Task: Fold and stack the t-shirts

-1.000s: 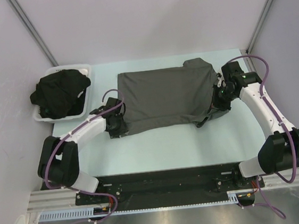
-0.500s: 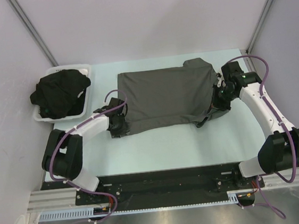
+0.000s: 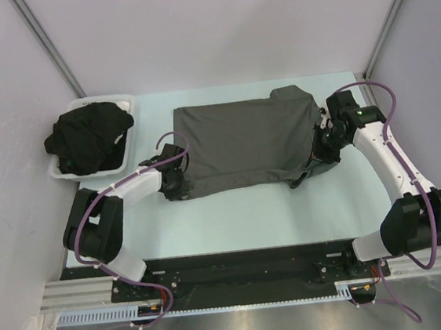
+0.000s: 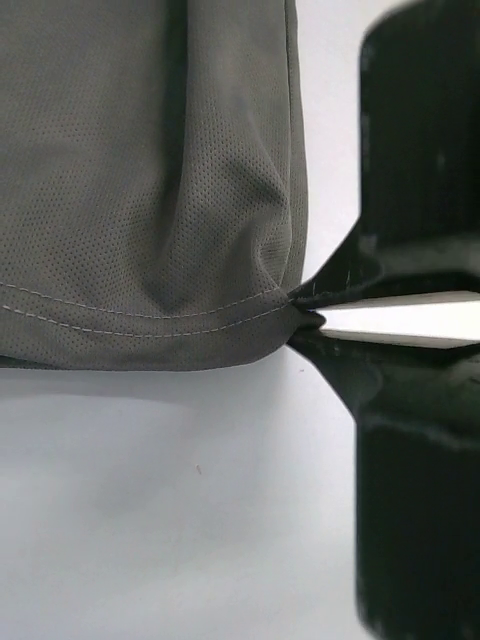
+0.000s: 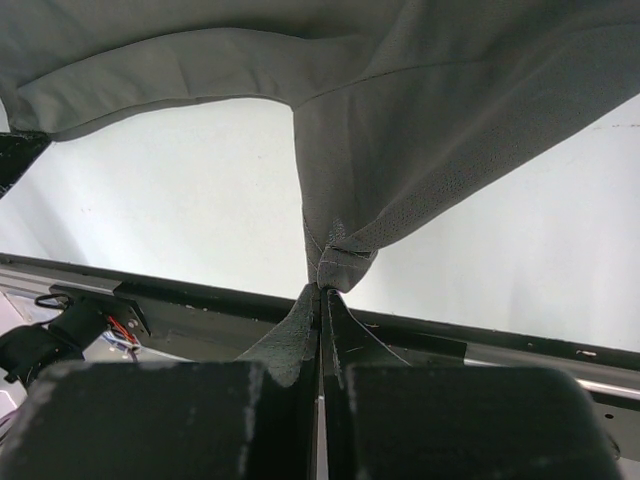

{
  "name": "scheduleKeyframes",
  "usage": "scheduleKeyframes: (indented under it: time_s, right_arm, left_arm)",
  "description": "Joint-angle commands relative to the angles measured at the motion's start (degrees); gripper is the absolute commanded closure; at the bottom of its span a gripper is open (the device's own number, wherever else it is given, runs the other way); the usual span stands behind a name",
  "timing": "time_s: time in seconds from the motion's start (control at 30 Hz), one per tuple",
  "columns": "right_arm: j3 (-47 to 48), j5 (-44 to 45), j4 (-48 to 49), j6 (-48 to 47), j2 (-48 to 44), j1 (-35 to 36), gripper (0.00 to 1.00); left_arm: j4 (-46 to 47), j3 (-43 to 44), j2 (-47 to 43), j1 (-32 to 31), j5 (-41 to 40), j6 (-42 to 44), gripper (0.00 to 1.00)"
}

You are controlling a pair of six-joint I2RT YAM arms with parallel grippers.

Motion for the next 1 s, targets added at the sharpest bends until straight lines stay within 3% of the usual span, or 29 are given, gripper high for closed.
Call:
scheduleKeyframes:
  time_s: [0.0, 0.03, 0.6, 0.97]
  right_arm:
    - [0.1, -0.4, -0.5, -0.1, 0.3, 0.2, 1.0]
    - [0.2, -0.3, -0.4, -0.2, 0.4, 0.2, 1.0]
    - [0.1, 5.4, -6.4, -1.7, -3.8, 0.2, 1.0]
    - [0.2, 8.0, -3.3, -2.9, -2.0, -2.4, 1.0]
  left_arm:
    - [0.6, 0.2, -0.3, -0.3, -0.2, 0.7, 0.94]
    - [0.5, 0.2, -0.5, -0.3, -0.2, 0.8, 1.0]
    - [-8.2, 1.6, -7.7, -0.3, 0.2, 2.3, 1.0]
    - [-14.4, 12.1, -9.3, -0.2, -2.1, 4.0, 1.0]
